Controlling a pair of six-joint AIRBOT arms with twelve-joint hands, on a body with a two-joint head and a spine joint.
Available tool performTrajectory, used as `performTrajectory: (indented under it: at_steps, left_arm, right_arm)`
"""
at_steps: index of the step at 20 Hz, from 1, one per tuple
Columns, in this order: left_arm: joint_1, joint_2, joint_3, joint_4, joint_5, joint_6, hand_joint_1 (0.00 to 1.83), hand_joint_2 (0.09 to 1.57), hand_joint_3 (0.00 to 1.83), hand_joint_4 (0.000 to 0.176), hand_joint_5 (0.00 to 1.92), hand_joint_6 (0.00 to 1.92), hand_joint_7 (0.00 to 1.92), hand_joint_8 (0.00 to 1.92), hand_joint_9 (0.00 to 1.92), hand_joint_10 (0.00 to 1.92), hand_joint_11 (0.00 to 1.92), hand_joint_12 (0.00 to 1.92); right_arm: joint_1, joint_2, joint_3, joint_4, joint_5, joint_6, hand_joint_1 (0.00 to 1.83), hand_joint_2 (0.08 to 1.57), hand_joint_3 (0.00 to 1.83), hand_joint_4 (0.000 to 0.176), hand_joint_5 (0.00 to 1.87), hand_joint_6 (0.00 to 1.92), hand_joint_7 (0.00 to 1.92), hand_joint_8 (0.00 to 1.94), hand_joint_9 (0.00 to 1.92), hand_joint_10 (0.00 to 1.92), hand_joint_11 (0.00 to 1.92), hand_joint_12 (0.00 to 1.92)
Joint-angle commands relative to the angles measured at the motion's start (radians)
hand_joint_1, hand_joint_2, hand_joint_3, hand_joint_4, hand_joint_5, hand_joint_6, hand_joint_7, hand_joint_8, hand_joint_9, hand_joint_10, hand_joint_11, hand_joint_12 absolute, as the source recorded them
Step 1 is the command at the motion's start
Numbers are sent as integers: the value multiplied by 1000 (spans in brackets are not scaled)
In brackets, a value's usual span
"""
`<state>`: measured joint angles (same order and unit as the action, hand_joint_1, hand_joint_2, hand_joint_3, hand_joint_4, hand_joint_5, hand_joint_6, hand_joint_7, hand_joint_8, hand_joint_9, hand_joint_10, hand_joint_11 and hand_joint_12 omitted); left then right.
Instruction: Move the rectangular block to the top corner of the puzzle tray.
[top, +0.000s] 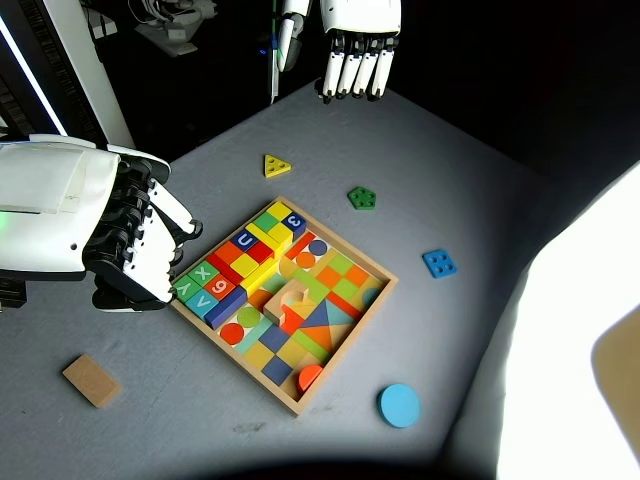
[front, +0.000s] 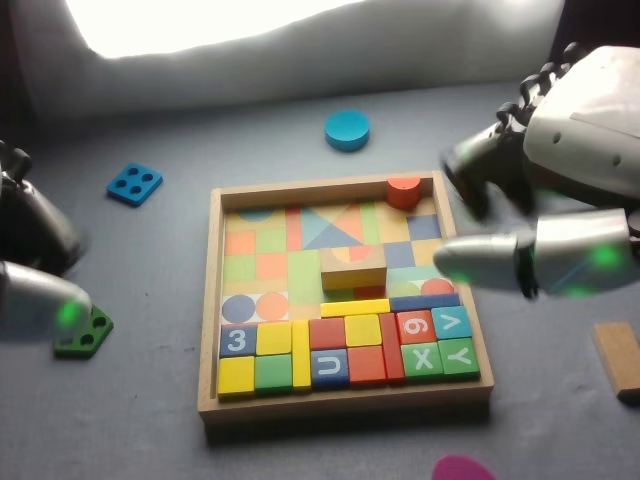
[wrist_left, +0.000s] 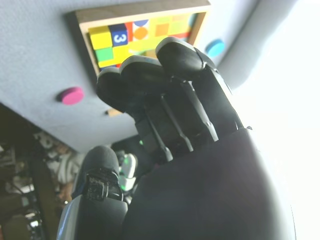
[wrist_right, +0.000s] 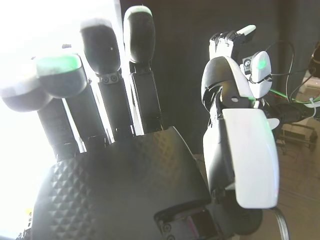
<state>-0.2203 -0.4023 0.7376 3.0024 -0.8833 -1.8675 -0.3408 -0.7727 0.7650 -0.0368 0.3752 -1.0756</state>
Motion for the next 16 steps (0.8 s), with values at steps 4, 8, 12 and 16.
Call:
performTrajectory:
  at_steps: [4,8,12,16]
  left_arm:
    - [-13,0,-3,10,85,-4,38,1253,5,41,128,0,118,1,131,2,0,516]
    - [-13,0,-3,10,85,-4,4,1258,4,42,141,4,132,4,146,5,0,551]
    - [-13,-1,-4,10,85,-4,63,1252,0,37,147,4,151,5,156,3,0,545]
    - [-13,-1,-3,10,85,-4,20,1260,3,43,132,0,157,4,149,3,0,534]
  right_arm:
    - [12,6,-4,5,98,0,0,1085,102,11,0,0,0,0,0,0,0,0]
    - [7,-3,9,26,76,0,0,1086,94,46,174,75,0,0,0,0,0,0]
    - [-7,-45,62,41,88,0,0,1105,91,8,643,280,38,14,0,0,0,0]
    - [-9,-111,129,41,87,-27,0,1127,56,0,729,303,64,6,0,0,0,0]
